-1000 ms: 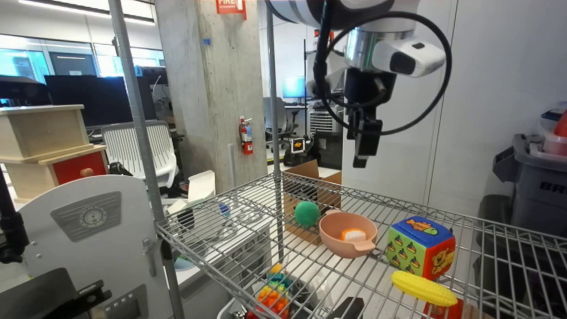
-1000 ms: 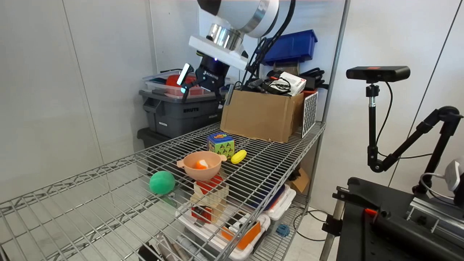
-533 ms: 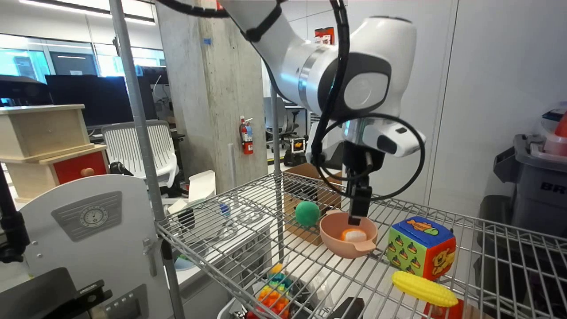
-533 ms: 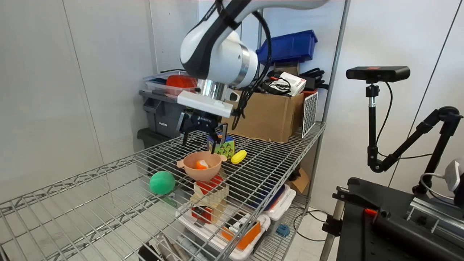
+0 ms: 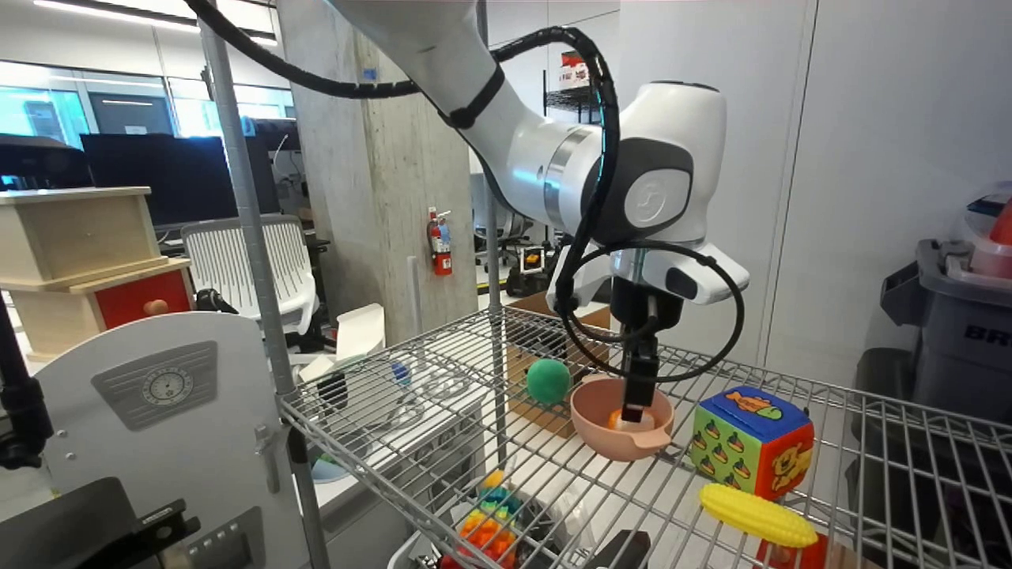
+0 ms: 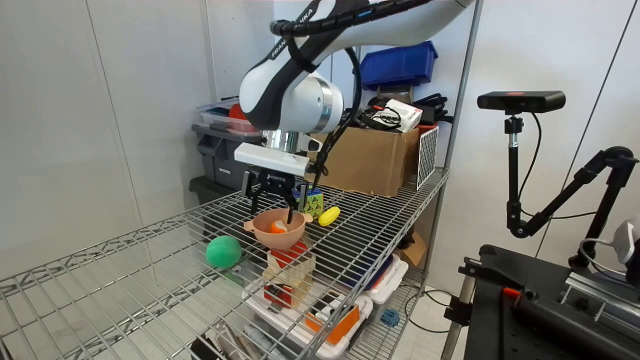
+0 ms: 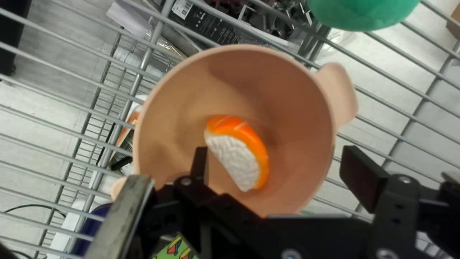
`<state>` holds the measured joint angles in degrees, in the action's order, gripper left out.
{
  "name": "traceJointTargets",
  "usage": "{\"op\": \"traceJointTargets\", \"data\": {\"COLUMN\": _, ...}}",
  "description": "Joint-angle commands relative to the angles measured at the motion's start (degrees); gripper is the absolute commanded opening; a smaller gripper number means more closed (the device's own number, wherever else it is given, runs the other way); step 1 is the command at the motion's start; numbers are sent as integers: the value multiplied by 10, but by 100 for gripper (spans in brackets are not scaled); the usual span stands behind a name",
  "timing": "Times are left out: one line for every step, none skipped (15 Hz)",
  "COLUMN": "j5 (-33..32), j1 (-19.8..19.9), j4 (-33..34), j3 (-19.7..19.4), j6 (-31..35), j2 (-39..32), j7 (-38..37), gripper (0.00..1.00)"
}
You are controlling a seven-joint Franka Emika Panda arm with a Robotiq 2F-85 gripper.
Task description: Pick up the object from the bowl and place it on the mesh
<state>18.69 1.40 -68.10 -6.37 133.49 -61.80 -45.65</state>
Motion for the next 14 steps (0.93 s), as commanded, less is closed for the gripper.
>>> {"op": "traceJointTargets", "data": {"j5": -20, "j1": 8, "j4": 32, "j3": -5, "j6": -42, "j2": 2, "j7": -26, "gripper": 100}}
{"op": "traceJointTargets", "data": {"j5": -22, "j1": 10, "j4": 43, "j3": -6, "j6": -52, "j2": -3, "j7": -30, "gripper": 100}}
{"op": "traceJointTargets", "data": {"j5": -24, "j1": 11, "j4": 52, "j3": -6, "j6": -62, "j2": -7, "j7": -34, "gripper": 99}}
{"op": "traceJointTargets", "data": {"j5": -26, "j1": 13, "j4": 61, "j3": -7, "j6": -72, "j2": -12, "j7": -39, "gripper": 100}}
{"op": "traceJointTargets", "data": {"j5": -29, "j1": 14, "j4": 68, "j3": -7, "j6": -81, "j2": -15, "j7": -43, "gripper": 94}}
{"op": "traceJointTargets", "data": {"j5": -32, "j1": 14, "j4": 74, "j3": -6, "j6": -91, "j2": -18, "j7": -47, "gripper": 93}}
{"op": "traceJointTargets", "data": {"j5": -33, "j1": 16, "j4": 84, "j3": -5, "j6": -101, "j2": -24, "j7": -51, "gripper": 97}}
{"op": "traceJointTargets", "data": {"j5": -34, "j1": 17, "j4": 91, "j3": -4, "j6": -109, "j2": -29, "j7": -55, "gripper": 99}}
{"op": "traceJointTargets", "data": {"j5": -34, "j1": 18, "j4": 98, "j3": -4, "j6": -120, "j2": -33, "j7": -57, "gripper": 100}}
{"op": "traceJointTargets", "data": {"j5": -35, "j1": 19, "j4": 109, "j3": -4, "j6": -129, "j2": -40, "j7": -61, "gripper": 100}}
{"op": "traceJointTargets", "data": {"j5": -35, "j1": 20, "j4": 118, "j3": -3, "j6": -138, "j2": -46, "j7": -64, "gripper": 100}}
{"op": "traceJointTargets", "data": {"j5": -35, "j1": 21, "j4": 128, "j3": -2, "j6": -145, "j2": -54, "j7": -67, "gripper": 98}}
{"op": "traceJointTargets", "data": {"j5": -35, "j1": 22, "j4": 139, "j3": -1, "j6": -152, "j2": -61, "j7": -69, "gripper": 92}}
{"op": "traceJointTargets", "data": {"j5": -36, "j1": 23, "j4": 152, "j3": -1, "j6": -159, "j2": -72, "j7": -74, "gripper": 83}}
